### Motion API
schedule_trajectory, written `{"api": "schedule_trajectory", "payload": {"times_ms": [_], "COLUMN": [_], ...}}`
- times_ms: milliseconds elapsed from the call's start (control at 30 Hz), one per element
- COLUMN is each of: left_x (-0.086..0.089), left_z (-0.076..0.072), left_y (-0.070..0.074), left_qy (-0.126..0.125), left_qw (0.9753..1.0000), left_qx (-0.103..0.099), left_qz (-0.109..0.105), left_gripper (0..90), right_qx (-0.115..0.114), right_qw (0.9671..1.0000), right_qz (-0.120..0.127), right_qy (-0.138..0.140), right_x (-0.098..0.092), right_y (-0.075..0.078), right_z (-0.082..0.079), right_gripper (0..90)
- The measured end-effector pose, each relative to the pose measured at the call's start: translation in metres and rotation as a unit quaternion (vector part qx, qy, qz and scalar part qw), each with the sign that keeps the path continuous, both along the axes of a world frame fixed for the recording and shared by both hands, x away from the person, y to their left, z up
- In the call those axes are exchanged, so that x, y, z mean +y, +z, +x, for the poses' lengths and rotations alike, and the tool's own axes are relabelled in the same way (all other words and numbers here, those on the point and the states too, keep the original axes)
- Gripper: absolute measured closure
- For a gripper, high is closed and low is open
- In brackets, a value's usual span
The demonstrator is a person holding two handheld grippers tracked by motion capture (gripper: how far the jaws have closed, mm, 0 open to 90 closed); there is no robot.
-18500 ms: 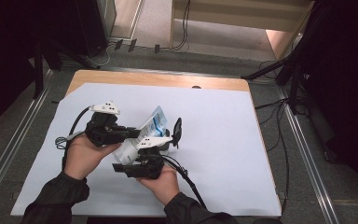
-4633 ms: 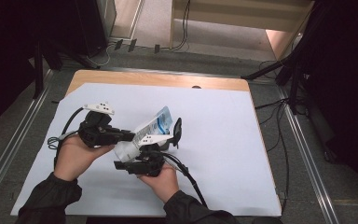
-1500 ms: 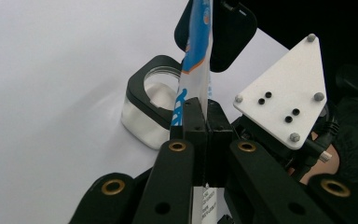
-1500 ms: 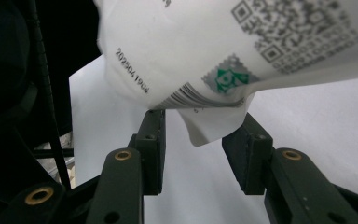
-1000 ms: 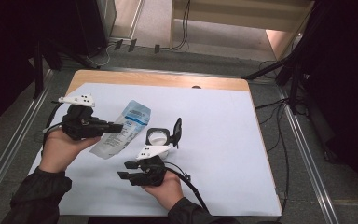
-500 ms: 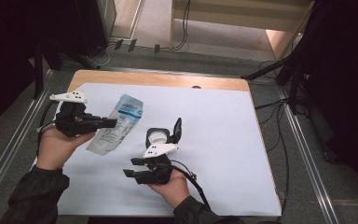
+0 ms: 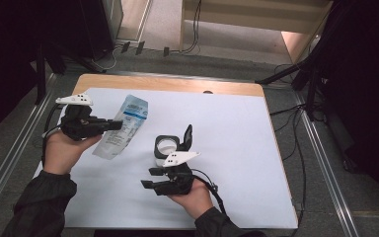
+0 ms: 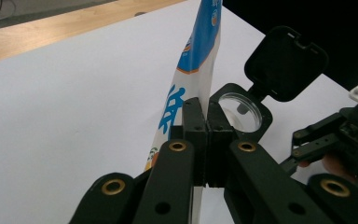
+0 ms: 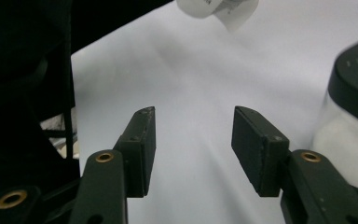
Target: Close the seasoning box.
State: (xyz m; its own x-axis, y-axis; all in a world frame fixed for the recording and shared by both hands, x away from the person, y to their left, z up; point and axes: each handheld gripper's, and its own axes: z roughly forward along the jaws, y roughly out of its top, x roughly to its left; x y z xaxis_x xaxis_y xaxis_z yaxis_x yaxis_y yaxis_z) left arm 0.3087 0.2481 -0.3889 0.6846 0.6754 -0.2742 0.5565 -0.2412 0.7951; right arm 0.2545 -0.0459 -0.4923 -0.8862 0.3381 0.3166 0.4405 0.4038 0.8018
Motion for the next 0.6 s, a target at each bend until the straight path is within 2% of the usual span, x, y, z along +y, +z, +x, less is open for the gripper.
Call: {"api": "schedule_trajectory", "payload": {"times_ms": [133,233,467,600], "left_x": [0.002,0.002,0.002,0.004], "left_z": [0.005,0.01,0.023,0.033], "left_y": [-0.005,-0.007,-0.014,-0.018], "left_qy": [0.008,0.011,0.024,0.031], "left_qw": [0.9999,0.9999,0.9997,0.9994], "left_qx": [-0.005,-0.01,0.004,0.013], "left_qz": [-0.007,0.0,0.002,-0.011], "left_gripper": [90.0,90.0,90.0,90.0], "right_qx": [-0.009,-0.001,-0.009,-0.005], "right_qw": [0.9999,0.9999,0.9997,0.9994], "right_qz": [-0.013,-0.011,-0.008,-0.005], "right_qy": [0.004,-0.005,-0.019,-0.033], "right_x": [-0.012,-0.022,-0.042,-0.054], "right_y": [-0.001,-0.002,0.006,0.013], "right_z": [-0.003,-0.001,0.0,0.002], "right_gripper": [50.3,49.8,49.7,49.2]}}
